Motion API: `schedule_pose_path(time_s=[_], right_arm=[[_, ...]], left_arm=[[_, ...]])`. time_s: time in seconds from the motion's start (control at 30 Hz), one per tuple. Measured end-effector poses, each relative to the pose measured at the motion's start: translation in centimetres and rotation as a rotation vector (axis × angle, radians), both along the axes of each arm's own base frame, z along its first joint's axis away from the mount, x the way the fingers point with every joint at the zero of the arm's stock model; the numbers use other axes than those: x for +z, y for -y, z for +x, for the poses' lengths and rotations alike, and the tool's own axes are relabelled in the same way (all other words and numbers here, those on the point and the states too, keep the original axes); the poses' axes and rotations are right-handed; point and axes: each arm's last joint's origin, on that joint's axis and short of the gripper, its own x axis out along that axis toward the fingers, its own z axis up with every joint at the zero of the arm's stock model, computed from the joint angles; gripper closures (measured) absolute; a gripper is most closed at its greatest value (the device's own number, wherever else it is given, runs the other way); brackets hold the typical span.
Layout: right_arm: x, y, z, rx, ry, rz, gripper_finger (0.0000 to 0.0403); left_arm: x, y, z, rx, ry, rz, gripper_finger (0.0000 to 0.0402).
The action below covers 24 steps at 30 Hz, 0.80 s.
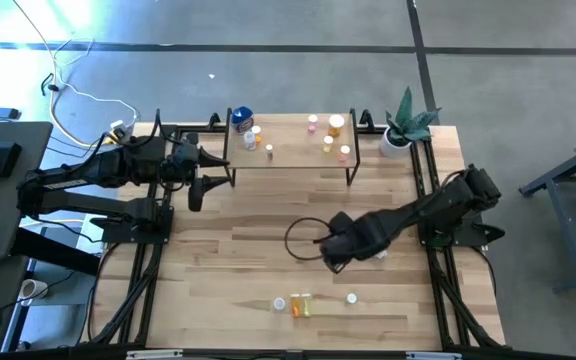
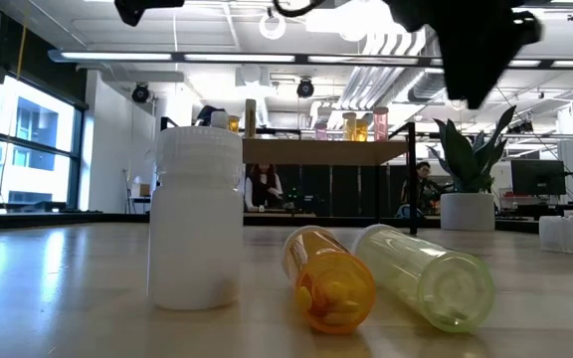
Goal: Pick and place medicine bottles onto shelf by color
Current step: Put the top big white pill bottle on the shelf
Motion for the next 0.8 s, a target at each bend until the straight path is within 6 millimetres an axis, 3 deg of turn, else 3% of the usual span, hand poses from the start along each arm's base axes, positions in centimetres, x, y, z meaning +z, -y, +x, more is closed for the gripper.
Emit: schedule_pose_path(time_s=[0.33, 0.8], right_arm=[[-3.3, 0.1, -2.3, -0.033, -0.180, -0.053, 0.0215], [-8.0, 4.0, -3.5, 0.078, -0.379, 0.071, 0.0215]], left_arm=[[0.0, 0.1, 0.0, -0.027, 0.004, -0.015, 0.0207], [0.0, 0.0, 0.0, -0.014, 0.002, -0.007, 0.0207]])
